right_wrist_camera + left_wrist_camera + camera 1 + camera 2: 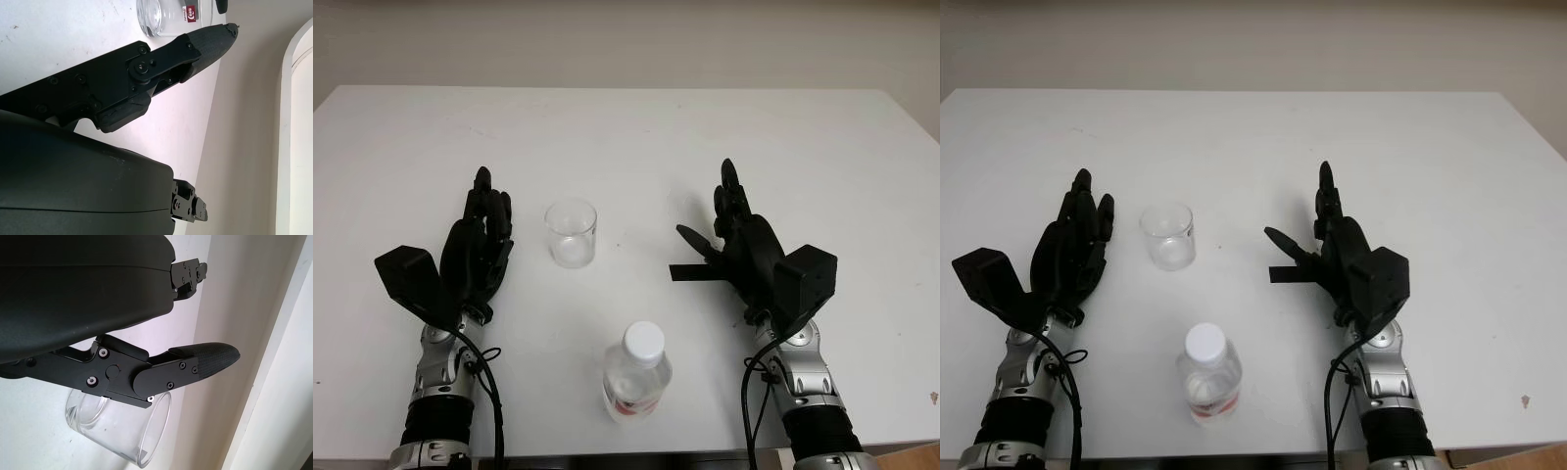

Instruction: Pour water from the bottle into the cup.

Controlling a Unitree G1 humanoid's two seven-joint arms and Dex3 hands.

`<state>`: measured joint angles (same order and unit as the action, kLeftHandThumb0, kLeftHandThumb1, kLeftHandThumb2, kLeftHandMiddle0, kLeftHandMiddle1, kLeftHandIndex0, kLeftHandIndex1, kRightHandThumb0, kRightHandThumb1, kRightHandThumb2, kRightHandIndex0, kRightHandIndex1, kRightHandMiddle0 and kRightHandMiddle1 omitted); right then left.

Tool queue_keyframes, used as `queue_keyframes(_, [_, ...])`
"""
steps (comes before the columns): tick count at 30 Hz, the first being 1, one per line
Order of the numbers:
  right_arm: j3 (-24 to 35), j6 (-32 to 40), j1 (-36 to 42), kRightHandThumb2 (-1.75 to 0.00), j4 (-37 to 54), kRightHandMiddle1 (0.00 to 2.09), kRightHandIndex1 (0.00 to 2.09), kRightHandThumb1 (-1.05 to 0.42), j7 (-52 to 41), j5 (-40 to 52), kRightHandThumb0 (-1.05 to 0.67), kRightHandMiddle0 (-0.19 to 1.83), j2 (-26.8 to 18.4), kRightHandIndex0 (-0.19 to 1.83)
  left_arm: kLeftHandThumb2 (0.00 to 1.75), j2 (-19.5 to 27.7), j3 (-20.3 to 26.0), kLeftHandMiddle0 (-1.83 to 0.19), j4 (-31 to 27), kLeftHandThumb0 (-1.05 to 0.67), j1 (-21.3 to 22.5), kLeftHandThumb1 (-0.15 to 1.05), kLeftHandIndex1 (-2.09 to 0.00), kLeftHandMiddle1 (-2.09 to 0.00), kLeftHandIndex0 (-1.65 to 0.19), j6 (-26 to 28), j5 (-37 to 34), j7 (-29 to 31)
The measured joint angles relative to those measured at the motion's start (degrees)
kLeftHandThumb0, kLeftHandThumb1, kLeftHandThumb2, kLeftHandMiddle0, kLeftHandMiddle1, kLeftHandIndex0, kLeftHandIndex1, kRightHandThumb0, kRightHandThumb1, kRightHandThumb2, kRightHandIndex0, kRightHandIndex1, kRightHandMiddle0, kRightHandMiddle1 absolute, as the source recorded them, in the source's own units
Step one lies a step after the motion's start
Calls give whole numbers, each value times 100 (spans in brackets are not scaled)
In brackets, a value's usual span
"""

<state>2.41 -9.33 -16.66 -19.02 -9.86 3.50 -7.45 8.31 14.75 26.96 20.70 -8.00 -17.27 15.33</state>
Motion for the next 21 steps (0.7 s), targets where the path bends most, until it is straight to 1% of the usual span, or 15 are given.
queue_keyframes(9, [-7, 1, 2, -5, 0, 0, 0, -95, -68, 51, -90, -19, 1, -19, 61, -1, 2, 12, -77, -70, -17, 105, -5, -5, 15, 3, -4, 13])
queue_keyframes(13, [-1, 13, 2, -5, 0, 0, 0, -95, -324, 124, -94, -19, -39, -19, 61, 7, 3, 12, -77, -70, -16, 105, -6, -5, 14, 2, 1, 16])
queue_keyframes(16, [32, -48, 19, -5, 25, 0, 0, -94, -870, 326, -92, -19, -260, -19, 61, 30, 5, 11, -79, -70, -16, 105, -6, -6, 13, -1, 6, 14])
queue_keyframes(18, [78, -48, 76, -5, 170, 0, 0, -93, -1330, 527, -92, -19, -483, -19, 63, 52, 7, 11, -83, -69, -15, 105, -6, -6, 14, -5, 11, 14])
queue_keyframes(21, [188, -9, 163, -5, 545, 0, 0, -93, -2088, 928, -96, -19, -879, -19, 62, 62, 6, 11, -107, -70, -14, 105, -5, -5, 15, -5, 11, 16])
